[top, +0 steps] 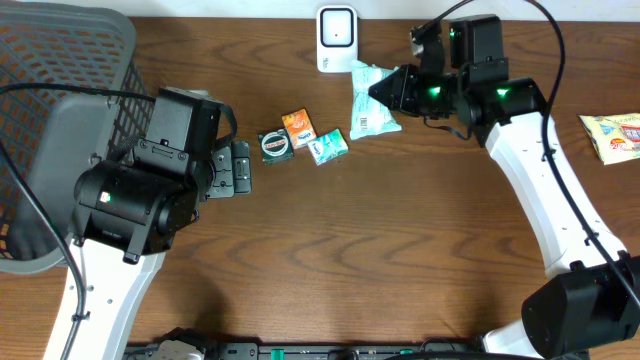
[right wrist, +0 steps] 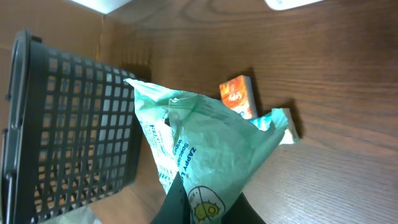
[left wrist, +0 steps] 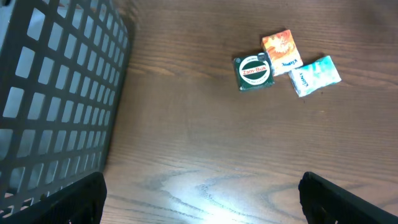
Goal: Scan the item barcode
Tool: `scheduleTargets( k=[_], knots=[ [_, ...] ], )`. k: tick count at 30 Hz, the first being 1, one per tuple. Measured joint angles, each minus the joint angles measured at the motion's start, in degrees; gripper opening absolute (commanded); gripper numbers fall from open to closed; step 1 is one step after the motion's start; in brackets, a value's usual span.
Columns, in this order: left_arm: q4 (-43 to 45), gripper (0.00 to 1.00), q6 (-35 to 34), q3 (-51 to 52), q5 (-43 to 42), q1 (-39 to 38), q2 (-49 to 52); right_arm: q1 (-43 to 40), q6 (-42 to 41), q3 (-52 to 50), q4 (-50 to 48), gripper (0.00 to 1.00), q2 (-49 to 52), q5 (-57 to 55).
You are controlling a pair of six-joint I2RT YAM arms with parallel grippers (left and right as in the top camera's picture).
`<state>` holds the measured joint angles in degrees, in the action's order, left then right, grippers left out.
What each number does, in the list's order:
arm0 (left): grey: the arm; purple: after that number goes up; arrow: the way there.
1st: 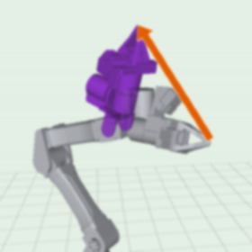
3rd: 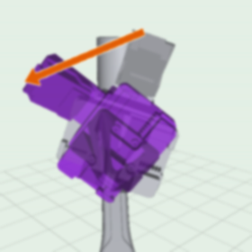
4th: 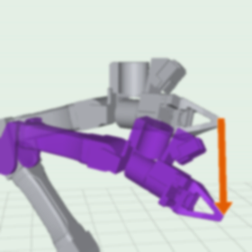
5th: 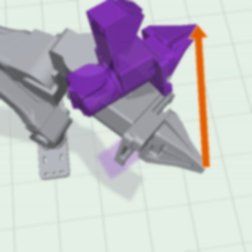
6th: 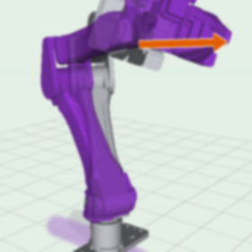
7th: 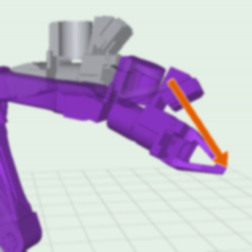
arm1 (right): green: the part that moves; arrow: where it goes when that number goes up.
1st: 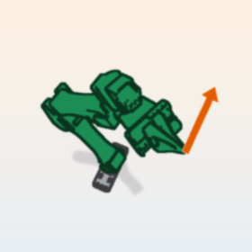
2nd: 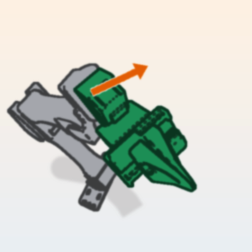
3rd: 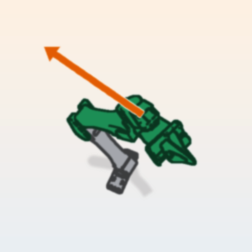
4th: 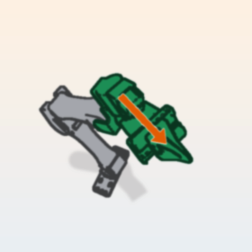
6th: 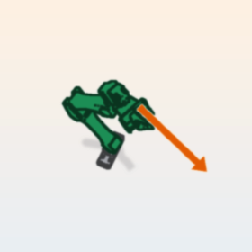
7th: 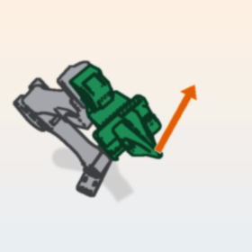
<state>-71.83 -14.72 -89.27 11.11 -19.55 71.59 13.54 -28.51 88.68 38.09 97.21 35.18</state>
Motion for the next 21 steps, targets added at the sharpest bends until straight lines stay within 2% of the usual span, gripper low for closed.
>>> scheduleTargets(
  k=[21],
  knots=[
    [0.0, 0.98, 0.0, 0.0, 0.0, 0.0, 0.0, 0.0, -0.6, -0.3, -1.5, 0.01, 0.0, 1.0]
  ],
)
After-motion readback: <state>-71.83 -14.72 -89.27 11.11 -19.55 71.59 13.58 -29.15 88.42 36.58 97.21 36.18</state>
